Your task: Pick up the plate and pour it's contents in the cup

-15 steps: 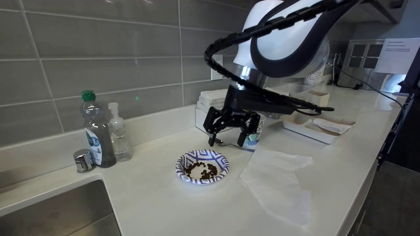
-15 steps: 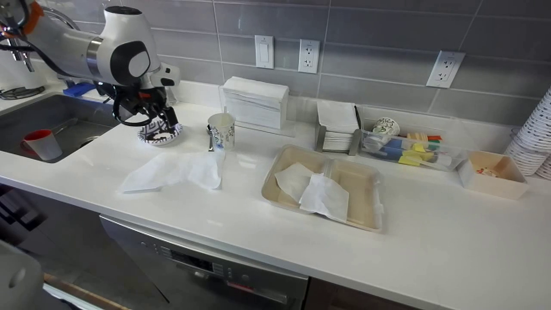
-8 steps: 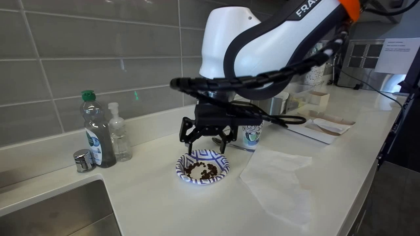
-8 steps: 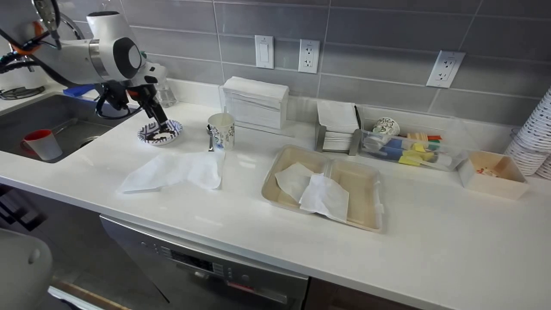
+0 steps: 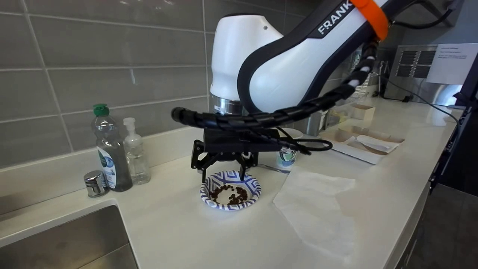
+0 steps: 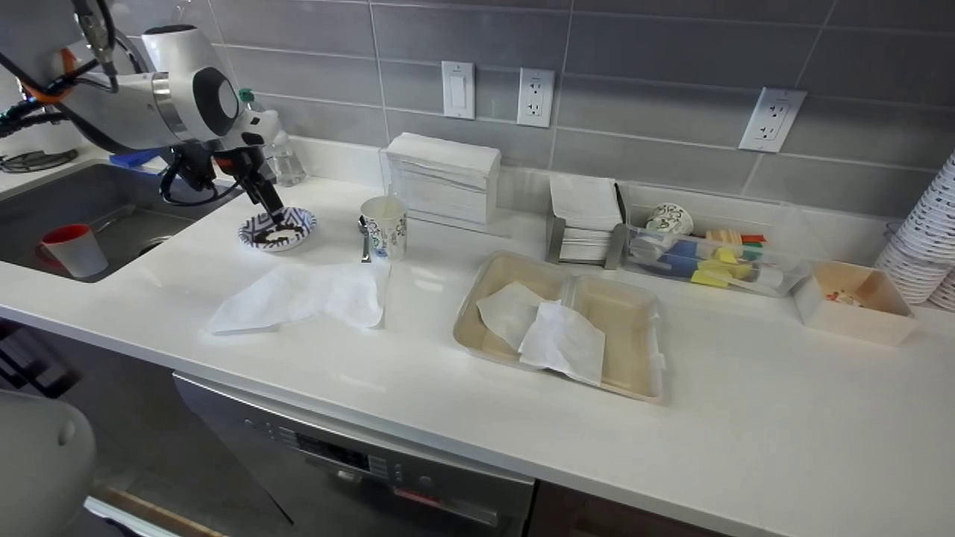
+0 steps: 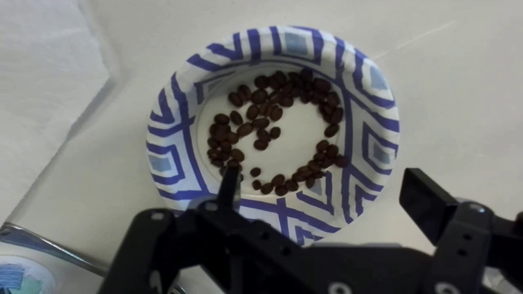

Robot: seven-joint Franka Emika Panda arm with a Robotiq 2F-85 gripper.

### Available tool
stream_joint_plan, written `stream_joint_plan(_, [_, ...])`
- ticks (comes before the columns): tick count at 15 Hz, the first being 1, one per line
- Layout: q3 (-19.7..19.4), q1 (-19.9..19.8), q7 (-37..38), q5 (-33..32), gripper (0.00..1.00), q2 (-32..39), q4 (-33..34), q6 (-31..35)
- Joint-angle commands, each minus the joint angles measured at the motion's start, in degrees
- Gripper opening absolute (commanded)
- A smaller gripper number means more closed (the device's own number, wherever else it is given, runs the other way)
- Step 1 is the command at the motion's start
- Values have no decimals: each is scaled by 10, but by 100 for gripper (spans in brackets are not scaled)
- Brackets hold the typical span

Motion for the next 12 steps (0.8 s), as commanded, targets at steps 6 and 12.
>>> stream_joint_plan(6, [0,18,-14,-6,100,20,49,-72])
stream_joint_plan(12, [-5,42,-9,-42,100,67,115,-134])
